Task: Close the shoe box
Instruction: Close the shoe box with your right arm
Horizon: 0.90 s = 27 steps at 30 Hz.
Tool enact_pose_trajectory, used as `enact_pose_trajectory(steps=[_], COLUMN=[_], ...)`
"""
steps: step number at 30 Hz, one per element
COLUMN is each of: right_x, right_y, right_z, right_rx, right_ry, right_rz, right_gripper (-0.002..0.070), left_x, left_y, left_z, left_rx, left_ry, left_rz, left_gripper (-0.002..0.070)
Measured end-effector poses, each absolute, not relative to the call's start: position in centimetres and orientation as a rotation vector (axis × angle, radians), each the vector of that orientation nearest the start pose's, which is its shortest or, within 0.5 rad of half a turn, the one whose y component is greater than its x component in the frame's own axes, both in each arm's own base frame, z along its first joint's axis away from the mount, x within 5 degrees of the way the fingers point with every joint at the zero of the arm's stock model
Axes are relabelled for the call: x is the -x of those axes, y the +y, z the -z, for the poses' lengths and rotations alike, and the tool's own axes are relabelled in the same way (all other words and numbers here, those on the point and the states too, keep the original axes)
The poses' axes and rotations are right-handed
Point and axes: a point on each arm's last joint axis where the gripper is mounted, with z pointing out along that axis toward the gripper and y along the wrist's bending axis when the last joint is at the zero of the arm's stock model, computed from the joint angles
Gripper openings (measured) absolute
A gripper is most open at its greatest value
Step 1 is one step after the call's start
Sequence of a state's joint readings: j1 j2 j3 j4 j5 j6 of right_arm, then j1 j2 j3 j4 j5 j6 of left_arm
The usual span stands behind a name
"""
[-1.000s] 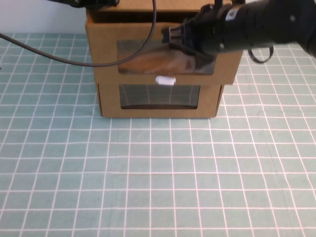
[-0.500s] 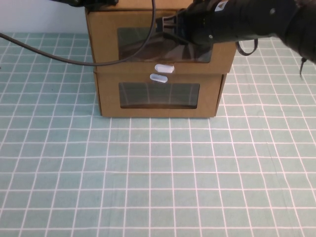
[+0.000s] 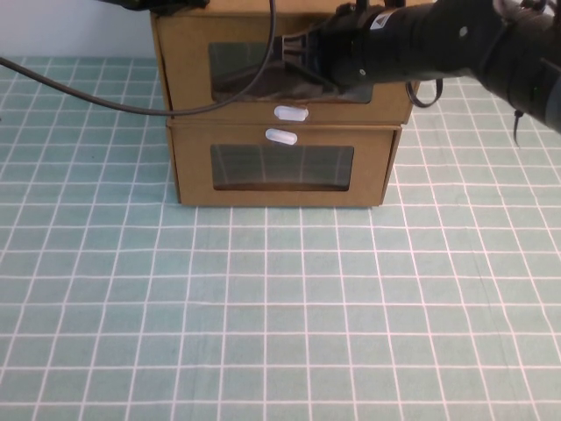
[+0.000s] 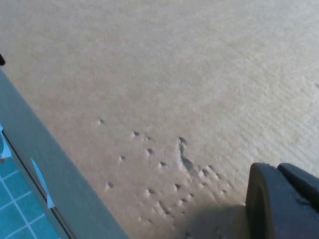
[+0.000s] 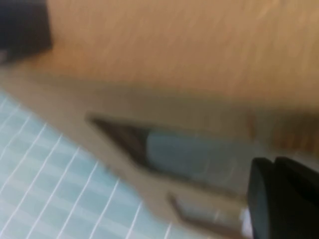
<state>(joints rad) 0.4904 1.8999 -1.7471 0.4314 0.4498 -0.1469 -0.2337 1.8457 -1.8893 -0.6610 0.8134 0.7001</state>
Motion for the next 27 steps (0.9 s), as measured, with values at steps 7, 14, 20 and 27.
enact_pose_trajectory(steps=[7, 14, 20, 27], right_x=[-37.9, -38.4, -39.4, -38.4], right_y=[22.7, 22.4, 22.4, 21.8], right_z=[-35.5, -37.2, -35.6, -36.9], right_rx=[0.446, 0.380, 0.363, 0.384], right_ry=[2.133, 1.992, 2.026, 2.049], right_rz=[-0.666, -0.654, -0.648, -0.665], right_gripper=[-0.0012, -0.0011, -0.0012, -0.0012], left_x=[-40.7, -40.7, -40.7, -40.0], left_y=[-13.9, -13.9, -13.9, -13.6], left_z=[-39.5, -39.5, -39.5, -40.1], left_rx=[-0.724, -0.724, -0.724, -0.757], left_ry=[1.982, 1.982, 1.982, 1.991], left_rz=[0.507, 0.507, 0.507, 0.476], left_gripper=[-0.0005, -0.0005, -0.0005, -0.0005])
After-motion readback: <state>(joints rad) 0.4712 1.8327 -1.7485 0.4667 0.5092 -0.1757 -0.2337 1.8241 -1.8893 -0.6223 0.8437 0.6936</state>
